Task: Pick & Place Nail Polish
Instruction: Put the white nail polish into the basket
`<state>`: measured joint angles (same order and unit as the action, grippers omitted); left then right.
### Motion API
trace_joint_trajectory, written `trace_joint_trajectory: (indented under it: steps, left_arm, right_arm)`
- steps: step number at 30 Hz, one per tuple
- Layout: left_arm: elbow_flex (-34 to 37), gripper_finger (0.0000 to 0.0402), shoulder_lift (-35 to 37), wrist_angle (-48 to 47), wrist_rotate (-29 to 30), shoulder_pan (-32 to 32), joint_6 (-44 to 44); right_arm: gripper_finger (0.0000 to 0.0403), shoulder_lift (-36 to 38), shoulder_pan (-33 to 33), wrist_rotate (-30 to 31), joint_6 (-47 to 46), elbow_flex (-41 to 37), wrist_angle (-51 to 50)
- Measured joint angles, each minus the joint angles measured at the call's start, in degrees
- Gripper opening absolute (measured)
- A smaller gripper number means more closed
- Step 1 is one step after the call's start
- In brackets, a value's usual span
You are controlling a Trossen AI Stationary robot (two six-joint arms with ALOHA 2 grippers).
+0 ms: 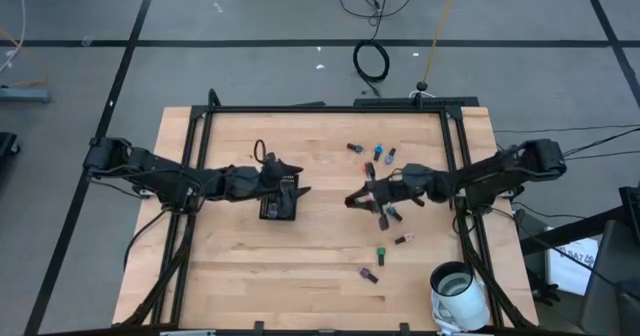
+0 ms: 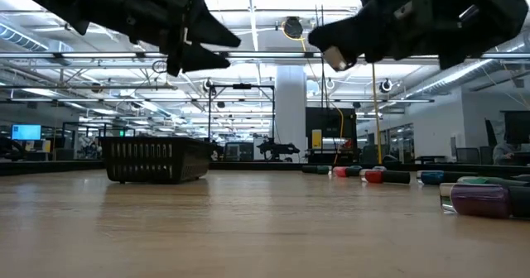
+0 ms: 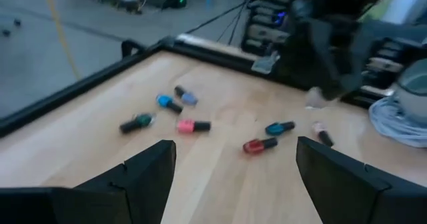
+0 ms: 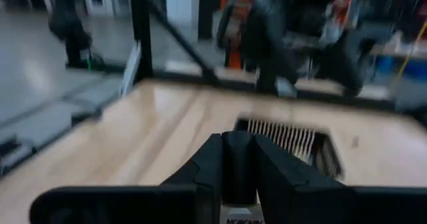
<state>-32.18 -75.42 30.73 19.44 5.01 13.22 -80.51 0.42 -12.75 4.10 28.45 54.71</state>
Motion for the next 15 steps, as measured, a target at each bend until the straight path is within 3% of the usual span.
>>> trace_joint_trajectory:
  steps: [11,15]
  left_arm:
    - [-0.02,0.0305,-1.17,8.52,-0.36,0.38,-4.56]
    - [-0.02,0.0305,-5.93,15.2,-2.99,0.23,-3.1]
  right_arm:
    - [0.0049,-7.73,-2.25,-2.31,-3.58,0.0,19.43]
    - [0.0049,-7.63,-2.27,1.6,-3.46,0.04,22.35]
